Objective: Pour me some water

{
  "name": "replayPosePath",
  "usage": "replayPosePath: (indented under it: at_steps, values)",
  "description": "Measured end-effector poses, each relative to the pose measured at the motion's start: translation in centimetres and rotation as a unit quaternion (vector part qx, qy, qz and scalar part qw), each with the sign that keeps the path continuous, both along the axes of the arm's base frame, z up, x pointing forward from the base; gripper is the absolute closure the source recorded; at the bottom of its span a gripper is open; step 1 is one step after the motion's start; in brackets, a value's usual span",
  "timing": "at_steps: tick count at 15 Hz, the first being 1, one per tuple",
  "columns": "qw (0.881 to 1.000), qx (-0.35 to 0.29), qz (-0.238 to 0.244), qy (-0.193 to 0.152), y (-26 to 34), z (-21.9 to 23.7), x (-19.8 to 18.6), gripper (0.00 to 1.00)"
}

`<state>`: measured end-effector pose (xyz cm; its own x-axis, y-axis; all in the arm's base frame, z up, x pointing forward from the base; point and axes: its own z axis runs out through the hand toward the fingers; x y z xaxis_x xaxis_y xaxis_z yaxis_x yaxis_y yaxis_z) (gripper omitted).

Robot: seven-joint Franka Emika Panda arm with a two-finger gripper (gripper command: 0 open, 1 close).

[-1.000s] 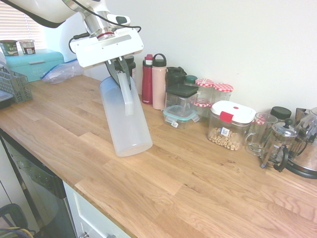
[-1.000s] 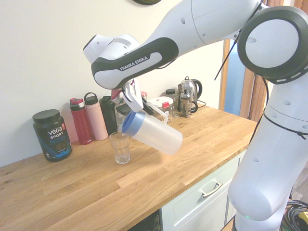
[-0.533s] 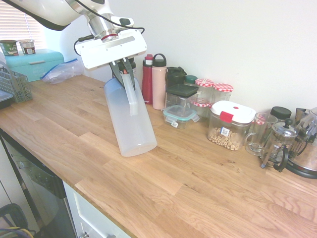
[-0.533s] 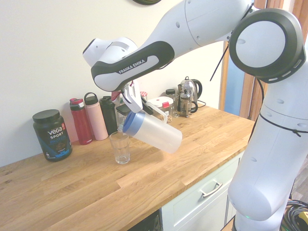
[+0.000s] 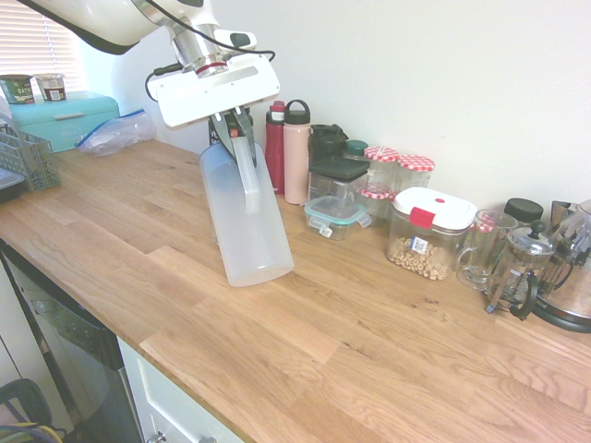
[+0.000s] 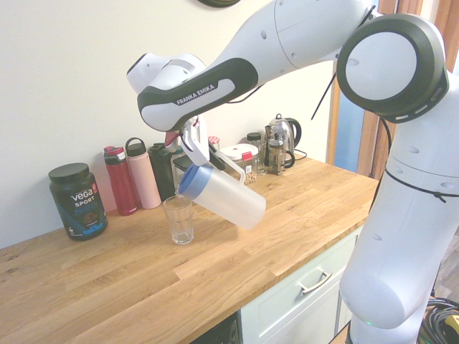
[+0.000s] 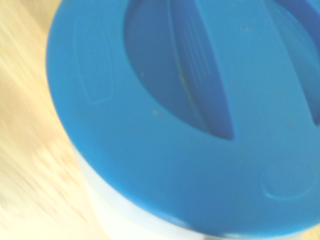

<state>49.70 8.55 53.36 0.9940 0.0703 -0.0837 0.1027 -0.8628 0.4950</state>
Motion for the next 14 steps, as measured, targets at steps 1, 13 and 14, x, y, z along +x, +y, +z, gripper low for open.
replayPosePath:
  at_steps: [1,13,14]
  values:
    - [1.0,0.023,-0.008,-0.008,-0.8,0.4,0.2,1.0]
    - [0.956,0.164,-0.161,-0.182,-18.0,4.3,-6.3,1.0]
    - [0.948,0.168,-0.184,-0.2,-19.6,3.7,-6.4,1.0]
